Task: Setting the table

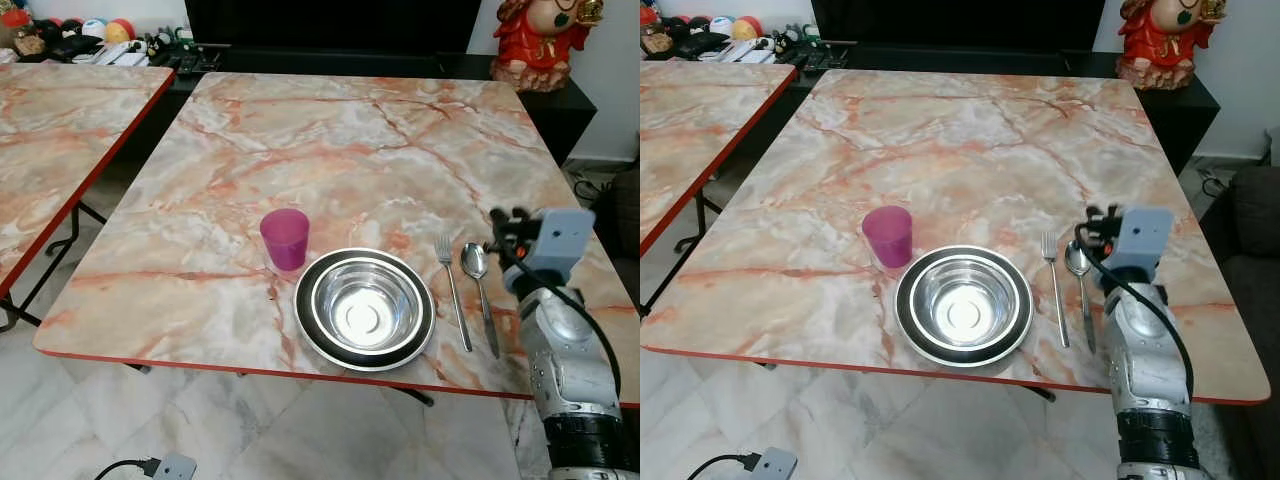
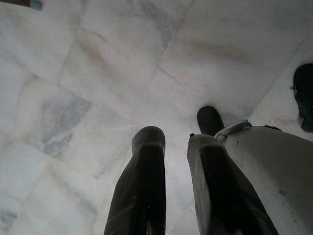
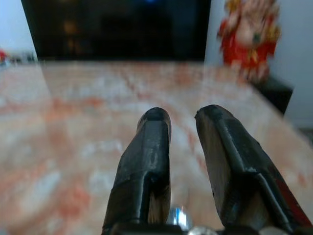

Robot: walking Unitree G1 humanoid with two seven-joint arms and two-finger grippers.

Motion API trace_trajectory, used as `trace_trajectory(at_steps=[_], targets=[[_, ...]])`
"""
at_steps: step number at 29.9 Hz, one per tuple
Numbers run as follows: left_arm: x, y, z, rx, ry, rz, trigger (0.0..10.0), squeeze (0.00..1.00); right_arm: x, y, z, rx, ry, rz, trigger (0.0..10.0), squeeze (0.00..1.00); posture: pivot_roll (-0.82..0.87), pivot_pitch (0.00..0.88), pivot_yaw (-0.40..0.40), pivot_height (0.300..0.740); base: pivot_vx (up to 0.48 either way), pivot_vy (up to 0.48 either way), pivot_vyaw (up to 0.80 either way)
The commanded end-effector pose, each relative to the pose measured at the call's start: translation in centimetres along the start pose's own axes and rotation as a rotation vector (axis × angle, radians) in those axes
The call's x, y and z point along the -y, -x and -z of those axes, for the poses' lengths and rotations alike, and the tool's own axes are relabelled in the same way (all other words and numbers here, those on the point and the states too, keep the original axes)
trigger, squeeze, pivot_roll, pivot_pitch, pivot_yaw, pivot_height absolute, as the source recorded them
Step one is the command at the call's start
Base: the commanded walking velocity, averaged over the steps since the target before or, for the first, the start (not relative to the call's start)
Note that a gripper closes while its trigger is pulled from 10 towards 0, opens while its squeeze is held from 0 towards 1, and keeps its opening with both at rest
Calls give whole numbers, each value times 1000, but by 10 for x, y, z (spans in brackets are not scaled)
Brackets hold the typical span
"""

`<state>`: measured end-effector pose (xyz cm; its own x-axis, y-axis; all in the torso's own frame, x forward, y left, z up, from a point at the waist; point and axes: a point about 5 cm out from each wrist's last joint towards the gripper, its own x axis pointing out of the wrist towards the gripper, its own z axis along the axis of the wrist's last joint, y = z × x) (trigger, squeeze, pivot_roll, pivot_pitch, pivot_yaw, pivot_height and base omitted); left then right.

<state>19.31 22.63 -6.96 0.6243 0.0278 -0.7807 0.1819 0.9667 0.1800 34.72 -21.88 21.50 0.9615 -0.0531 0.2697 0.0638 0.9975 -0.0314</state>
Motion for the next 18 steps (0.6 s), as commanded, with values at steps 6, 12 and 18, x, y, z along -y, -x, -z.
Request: trace_trajectory(at_steps=[6,12,18], targets=[[1,1,7,-33,24,-8,10000,0,8,8,-5,72,-39,60,10000,0,-27,73,20,740,0,0,0],[4,-1,2,-22,29,-2,10000,0,6,10,-5,101,-30,55,10000,0,-34,25,22,740,0,0,0],[5,-3,-7,-10,41,-7,10000,0,10,8,-1,90,-30,67,10000,0,-35,0,14,740,0,0,0]])
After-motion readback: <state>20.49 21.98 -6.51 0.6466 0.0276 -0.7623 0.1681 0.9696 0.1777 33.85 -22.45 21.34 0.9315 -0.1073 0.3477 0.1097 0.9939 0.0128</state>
